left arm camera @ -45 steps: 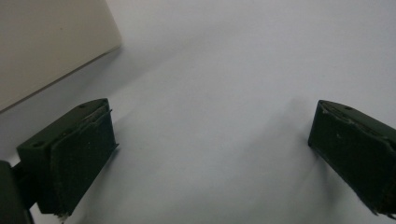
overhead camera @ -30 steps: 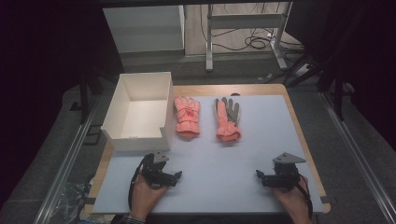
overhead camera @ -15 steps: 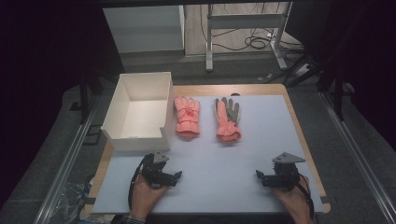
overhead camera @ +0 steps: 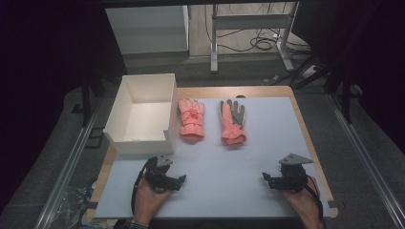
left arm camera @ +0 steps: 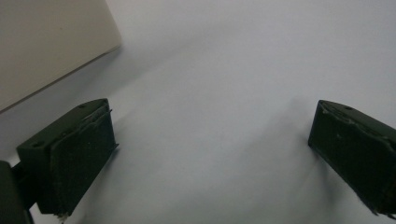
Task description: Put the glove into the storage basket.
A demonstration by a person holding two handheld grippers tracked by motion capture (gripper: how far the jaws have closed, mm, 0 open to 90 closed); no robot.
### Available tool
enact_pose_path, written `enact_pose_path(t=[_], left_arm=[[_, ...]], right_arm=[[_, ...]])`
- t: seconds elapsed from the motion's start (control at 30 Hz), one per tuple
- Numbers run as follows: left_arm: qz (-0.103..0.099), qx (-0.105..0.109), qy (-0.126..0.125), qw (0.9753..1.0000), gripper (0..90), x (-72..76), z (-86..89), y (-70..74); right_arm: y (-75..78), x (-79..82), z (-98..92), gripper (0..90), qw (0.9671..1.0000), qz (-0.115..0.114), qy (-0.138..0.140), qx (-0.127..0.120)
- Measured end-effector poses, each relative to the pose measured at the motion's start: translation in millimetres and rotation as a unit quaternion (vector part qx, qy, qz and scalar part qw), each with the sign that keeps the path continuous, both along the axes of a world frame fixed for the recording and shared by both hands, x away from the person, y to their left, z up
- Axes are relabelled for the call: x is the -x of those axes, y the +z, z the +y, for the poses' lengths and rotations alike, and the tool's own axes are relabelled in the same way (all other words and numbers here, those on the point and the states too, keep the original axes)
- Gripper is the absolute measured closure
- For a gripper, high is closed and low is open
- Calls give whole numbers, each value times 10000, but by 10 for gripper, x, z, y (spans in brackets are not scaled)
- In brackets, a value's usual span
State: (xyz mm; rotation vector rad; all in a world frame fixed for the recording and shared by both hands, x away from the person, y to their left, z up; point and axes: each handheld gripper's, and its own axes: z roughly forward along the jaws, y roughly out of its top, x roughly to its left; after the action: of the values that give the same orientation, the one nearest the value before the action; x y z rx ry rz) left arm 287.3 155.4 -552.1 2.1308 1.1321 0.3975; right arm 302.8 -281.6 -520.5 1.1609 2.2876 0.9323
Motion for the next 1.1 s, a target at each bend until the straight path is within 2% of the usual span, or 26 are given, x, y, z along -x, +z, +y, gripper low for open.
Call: enact_pose_path(t=[0.23,0.43,0.7,0.77,1.1], left_arm=[[1,1,0,10000,5,0,0,0],[2,2,0,10000,5,0,0,0],[1,-1,1,10000,6,0,0,0],[3,1,0,10000,5,1,0,0],[4,2,-3,10000,5,1,0,0]], right_arm=[[144,-135,51,147,9996,-145,83,-211],[220,-266,104,147,9995,-114,149,-244],[334,-520,223,186,9989,-98,326,-315],[376,-627,283,201,9987,-83,410,-304],[464,-949,472,231,9986,-207,420,-244]])
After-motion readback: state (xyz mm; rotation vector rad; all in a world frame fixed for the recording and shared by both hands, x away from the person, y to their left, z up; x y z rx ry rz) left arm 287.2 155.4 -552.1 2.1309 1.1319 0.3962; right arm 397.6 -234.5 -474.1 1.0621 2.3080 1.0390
